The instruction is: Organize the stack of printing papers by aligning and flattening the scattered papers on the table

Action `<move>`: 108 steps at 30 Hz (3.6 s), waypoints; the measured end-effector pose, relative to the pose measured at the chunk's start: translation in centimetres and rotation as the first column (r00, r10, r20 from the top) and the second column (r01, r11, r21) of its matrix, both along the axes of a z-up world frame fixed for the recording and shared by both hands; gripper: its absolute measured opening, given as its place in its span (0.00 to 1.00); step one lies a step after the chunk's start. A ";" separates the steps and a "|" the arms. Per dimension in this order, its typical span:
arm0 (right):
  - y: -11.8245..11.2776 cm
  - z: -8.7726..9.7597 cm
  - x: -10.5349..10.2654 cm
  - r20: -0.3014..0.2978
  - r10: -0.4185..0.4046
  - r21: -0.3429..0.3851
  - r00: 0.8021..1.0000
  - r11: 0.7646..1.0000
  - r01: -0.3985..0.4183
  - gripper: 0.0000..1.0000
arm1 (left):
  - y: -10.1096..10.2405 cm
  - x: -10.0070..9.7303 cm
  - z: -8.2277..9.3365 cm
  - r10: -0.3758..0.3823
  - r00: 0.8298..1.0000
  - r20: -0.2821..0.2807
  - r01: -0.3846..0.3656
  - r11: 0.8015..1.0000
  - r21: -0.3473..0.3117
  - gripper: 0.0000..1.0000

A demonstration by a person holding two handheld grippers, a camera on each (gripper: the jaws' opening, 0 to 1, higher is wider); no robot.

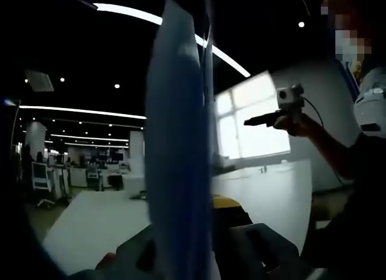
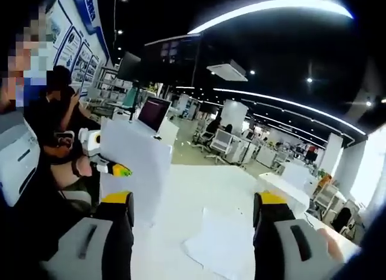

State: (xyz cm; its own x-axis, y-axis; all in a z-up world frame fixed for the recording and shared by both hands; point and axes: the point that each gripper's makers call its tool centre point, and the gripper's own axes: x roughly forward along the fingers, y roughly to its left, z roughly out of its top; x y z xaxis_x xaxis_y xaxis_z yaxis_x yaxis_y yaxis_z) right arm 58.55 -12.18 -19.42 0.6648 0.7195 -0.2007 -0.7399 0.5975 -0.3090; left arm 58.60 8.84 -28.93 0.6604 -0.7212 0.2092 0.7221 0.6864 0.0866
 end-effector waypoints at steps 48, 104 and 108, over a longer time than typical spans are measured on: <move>-6.1 -8.8 2.4 -0.155 -0.209 0.143 0.966 0.962 0.231 0.90 | 0.2 -0.1 0.4 0.004 1.000 0.005 -0.004 1.000 0.001 0.06; -7.0 -11.3 2.4 -0.220 -0.214 0.199 0.952 0.945 0.259 0.90 | 0.1 -0.3 0.4 0.003 1.000 0.007 -0.003 1.000 0.002 0.06; -6.9 -11.1 2.9 -0.216 -0.215 0.194 0.952 0.947 0.258 0.90 | 0.1 -0.2 0.4 0.003 1.000 0.008 -0.003 1.000 0.003 0.06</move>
